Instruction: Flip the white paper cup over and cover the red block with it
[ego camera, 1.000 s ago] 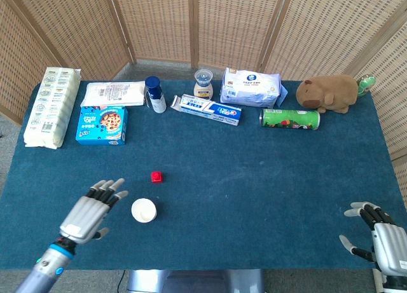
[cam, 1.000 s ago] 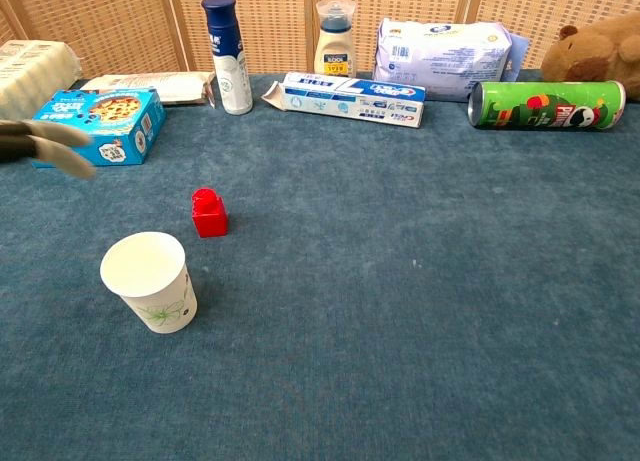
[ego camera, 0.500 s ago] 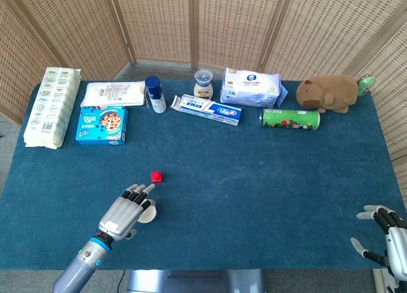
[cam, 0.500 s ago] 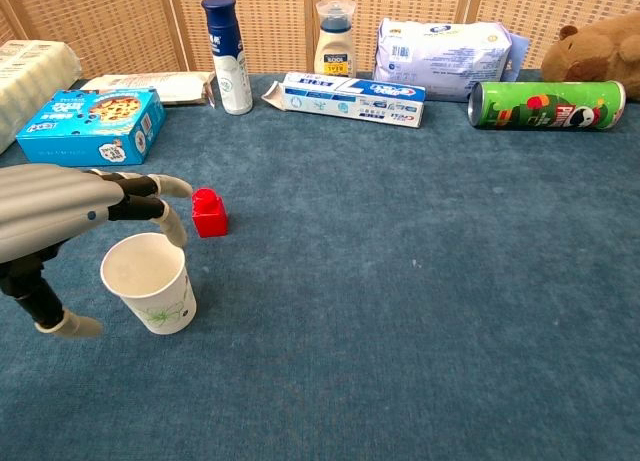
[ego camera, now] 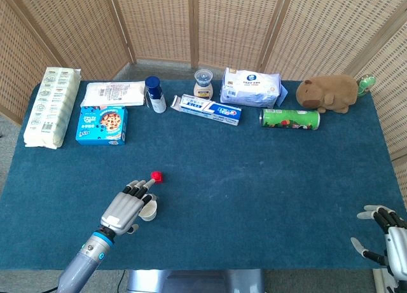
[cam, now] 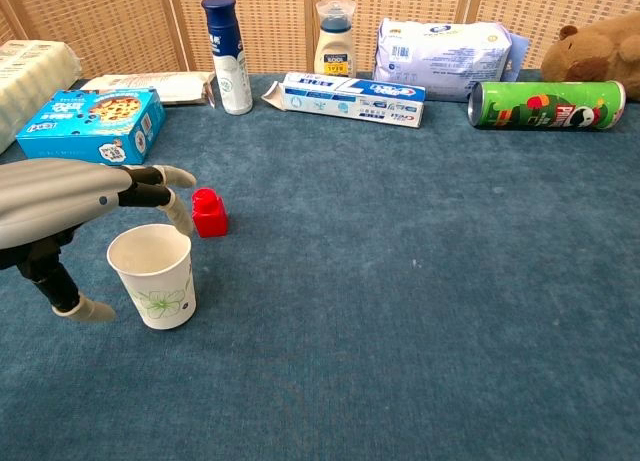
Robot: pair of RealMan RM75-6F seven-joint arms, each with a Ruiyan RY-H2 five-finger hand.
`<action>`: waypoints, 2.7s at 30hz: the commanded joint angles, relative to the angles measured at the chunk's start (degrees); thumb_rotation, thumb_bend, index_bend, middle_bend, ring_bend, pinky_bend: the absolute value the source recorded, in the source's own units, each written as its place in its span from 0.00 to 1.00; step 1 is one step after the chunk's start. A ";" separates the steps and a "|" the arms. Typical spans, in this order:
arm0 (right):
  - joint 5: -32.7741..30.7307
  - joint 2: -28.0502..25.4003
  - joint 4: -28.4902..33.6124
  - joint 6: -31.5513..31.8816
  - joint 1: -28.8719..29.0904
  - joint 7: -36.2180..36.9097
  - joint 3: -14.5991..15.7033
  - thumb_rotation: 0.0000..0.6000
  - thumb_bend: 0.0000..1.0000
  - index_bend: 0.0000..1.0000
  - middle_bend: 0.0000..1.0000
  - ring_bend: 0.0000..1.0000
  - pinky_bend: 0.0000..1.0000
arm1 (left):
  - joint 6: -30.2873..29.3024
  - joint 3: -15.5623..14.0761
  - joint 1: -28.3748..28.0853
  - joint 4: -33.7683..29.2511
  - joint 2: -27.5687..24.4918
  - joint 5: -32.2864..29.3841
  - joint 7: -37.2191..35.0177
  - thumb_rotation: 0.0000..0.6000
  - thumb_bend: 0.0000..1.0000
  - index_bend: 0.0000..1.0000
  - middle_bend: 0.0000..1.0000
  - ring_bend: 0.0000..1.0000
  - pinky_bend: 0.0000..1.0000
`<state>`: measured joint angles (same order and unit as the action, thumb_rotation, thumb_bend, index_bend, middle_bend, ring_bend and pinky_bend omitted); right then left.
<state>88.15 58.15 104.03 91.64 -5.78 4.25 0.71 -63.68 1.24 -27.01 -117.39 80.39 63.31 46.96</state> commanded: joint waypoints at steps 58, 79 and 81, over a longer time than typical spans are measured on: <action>-0.23 -0.03 -0.12 -0.29 -0.65 0.60 -0.72 1.00 0.26 0.38 0.30 0.23 0.29 | -4.31 -0.29 -0.72 0.62 -2.75 -1.07 -19.00 0.95 0.23 0.50 0.04 0.00 0.10; 0.15 1.94 0.21 -2.28 0.94 -0.83 -0.94 1.00 0.26 0.38 0.30 0.23 0.29 | 18.80 6.05 2.19 5.16 -16.97 -2.49 -72.18 0.95 0.21 0.31 0.04 0.00 0.10; 0.13 1.95 0.29 -2.29 0.95 -0.92 -0.94 1.00 0.26 0.38 0.30 0.23 0.29 | 19.51 6.11 2.00 5.34 -17.33 -2.64 -72.63 0.95 0.20 0.12 0.02 0.00 0.09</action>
<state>88.28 60.10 104.32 89.35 -4.83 3.32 -0.23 -44.60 7.06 -24.89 -112.40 63.41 60.75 -25.23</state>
